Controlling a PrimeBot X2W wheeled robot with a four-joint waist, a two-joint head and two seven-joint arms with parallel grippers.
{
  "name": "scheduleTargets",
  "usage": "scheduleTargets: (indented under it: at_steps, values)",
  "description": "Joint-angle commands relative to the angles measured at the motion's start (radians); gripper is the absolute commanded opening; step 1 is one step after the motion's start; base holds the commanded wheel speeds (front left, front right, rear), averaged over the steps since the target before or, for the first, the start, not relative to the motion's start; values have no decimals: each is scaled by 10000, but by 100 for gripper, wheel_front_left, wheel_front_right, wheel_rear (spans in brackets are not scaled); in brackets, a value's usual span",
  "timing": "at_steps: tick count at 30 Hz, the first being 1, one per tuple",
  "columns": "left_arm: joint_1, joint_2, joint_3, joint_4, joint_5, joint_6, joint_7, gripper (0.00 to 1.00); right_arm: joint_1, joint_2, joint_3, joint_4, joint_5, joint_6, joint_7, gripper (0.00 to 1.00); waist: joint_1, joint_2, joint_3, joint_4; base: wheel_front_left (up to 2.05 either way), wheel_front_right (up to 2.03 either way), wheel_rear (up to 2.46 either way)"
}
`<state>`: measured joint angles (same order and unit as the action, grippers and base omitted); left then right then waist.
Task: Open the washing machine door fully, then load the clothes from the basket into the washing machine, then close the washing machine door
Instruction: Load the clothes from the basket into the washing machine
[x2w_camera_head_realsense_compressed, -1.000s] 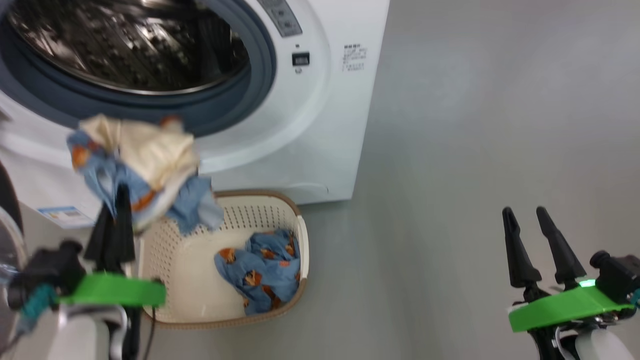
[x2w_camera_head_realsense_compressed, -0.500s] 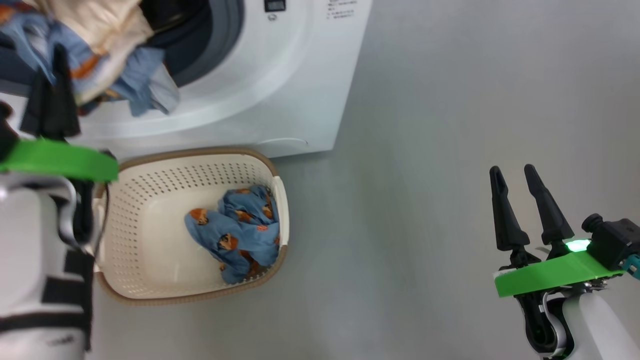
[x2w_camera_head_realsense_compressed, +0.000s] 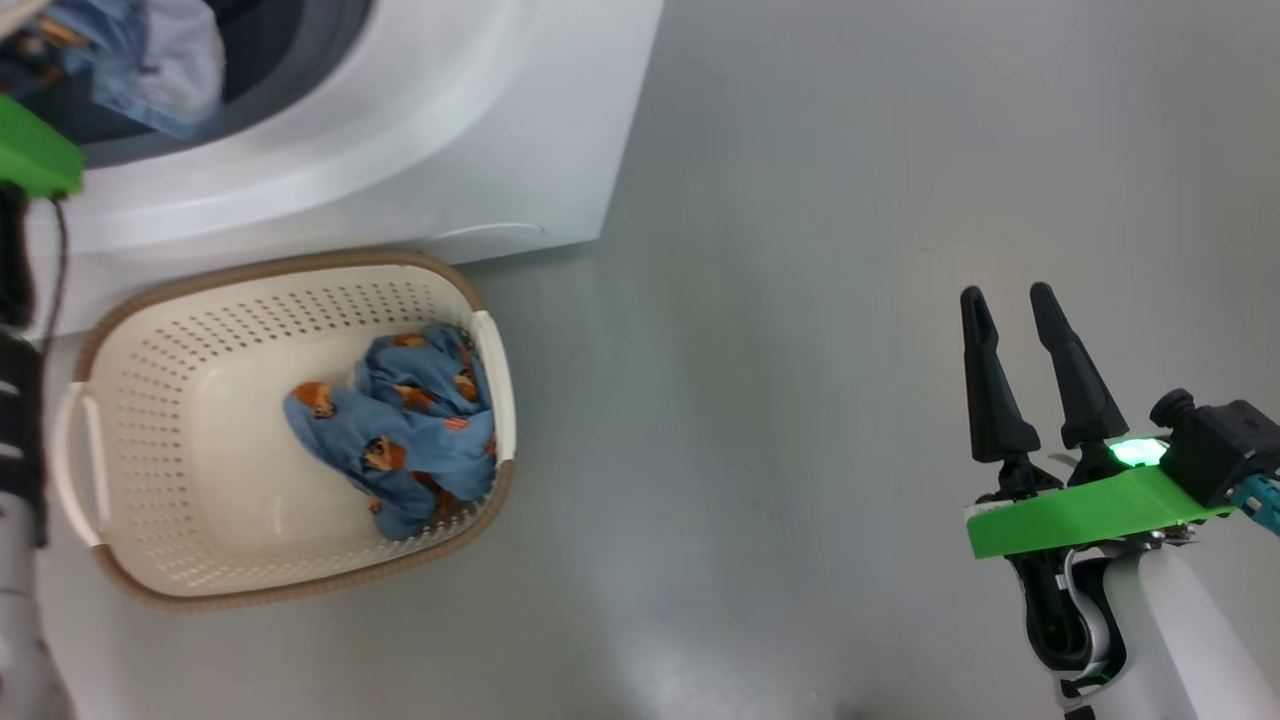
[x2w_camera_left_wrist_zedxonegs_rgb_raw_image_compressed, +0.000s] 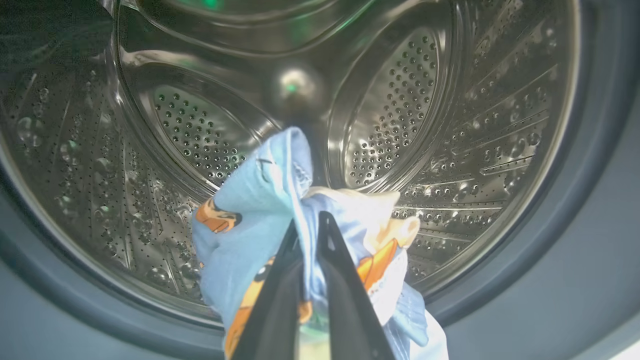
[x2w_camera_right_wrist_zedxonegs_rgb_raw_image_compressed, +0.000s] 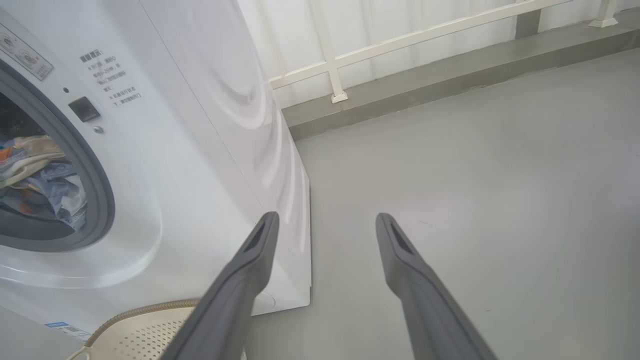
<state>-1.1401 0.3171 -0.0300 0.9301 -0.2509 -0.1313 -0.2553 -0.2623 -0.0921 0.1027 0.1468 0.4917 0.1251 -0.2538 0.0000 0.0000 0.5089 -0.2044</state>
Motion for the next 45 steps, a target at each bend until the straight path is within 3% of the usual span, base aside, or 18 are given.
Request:
scheduleTargets:
  at_steps: [1, 8, 9, 10, 11, 12, 30, 45]
  values:
    - [-461, 648, 110, -130, 200, 52, -65, 0, -51, 19, 270, -251, -64, 56, -80, 100, 0, 0, 311, -323, 0, 0, 0]
    - [-1136, 894, 520, -530, 320, 225, -65, 0, -211, 153, 328, -279, -46, 56, -80, 100, 0, 0, 608, -620, 0, 0, 0]
    - [-1156, 942, 574, -639, 376, 240, -65, 13, -235, 171, 350, -273, -43, 56, -80, 100, 0, 0, 637, -675, 0, 0, 0]
    - [-1151, 991, 628, -729, 433, 248, -65, 38, -267, 188, 375, -262, -35, 56, -80, 100, 0, 0, 668, -730, 0, 0, 0]
    - [-1129, 1016, 711, -787, 465, 301, -65, 87, -295, 203, 393, -257, -28, 56, -80, 100, 0, 0, 701, -773, 0, 0, 0]
    - [-1095, 1000, 834, -812, 450, 376, -65, 100, -318, 216, 392, -256, -24, 56, -80, 100, 0, 0, 729, -802, 0, 0, 0]
    - [-158, 533, 1582, -1172, 851, 280, -65, 100, -434, 182, 293, -317, -93, 56, -80, 100, 0, 0, 637, -520, 0, 0, 0]
    - [1948, -404, 2046, -2419, 970, 75, -65, 100, -224, -66, 158, -254, -157, 56, -80, 100, 0, 0, -118, 5, 0, 0, 0]
